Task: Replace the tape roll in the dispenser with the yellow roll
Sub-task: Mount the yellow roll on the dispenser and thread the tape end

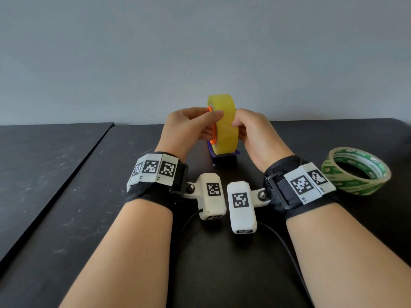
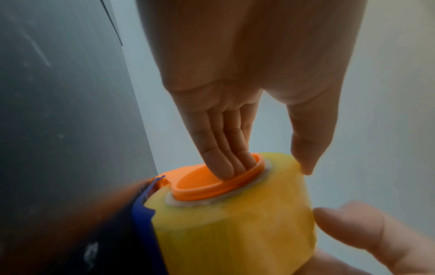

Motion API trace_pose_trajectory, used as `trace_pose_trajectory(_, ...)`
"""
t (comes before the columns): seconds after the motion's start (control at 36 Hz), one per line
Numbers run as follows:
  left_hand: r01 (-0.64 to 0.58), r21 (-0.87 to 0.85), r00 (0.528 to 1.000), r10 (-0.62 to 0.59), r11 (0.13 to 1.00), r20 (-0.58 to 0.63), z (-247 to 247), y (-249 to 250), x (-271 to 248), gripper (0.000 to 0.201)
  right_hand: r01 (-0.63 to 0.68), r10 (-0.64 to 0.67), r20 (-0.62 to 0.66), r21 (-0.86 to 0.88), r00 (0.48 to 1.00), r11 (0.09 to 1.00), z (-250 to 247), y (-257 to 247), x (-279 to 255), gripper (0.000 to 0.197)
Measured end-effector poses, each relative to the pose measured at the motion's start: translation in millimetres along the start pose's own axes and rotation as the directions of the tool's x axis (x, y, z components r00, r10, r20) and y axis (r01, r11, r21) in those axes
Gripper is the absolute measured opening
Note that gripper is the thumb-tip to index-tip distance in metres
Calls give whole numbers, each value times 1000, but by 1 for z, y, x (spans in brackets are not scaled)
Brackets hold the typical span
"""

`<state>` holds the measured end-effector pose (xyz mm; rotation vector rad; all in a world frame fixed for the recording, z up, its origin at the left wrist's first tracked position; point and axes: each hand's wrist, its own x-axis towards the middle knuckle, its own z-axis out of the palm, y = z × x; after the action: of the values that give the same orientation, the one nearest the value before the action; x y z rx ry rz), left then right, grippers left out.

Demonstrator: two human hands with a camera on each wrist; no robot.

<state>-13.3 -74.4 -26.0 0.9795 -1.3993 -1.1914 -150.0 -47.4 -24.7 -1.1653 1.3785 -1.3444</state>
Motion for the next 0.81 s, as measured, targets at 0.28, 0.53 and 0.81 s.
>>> trace_pose_trajectory(0.28,23,-6,999,-23,1000,27,-2,1,0,25,-4,3,17,24,1000,1000,0,1,-1,36)
trace_pose_trajectory(0.53,20,17,997,-21,1000,71,1,3,-2,36,10,-10,-3,47,1000,999,-1,1,-1,28)
trace_pose_trajectory(0.81,-2,14,1000,2,1000,3,2,0,1,38,11,-12,8,78,1000,997,2,-1,-5,35)
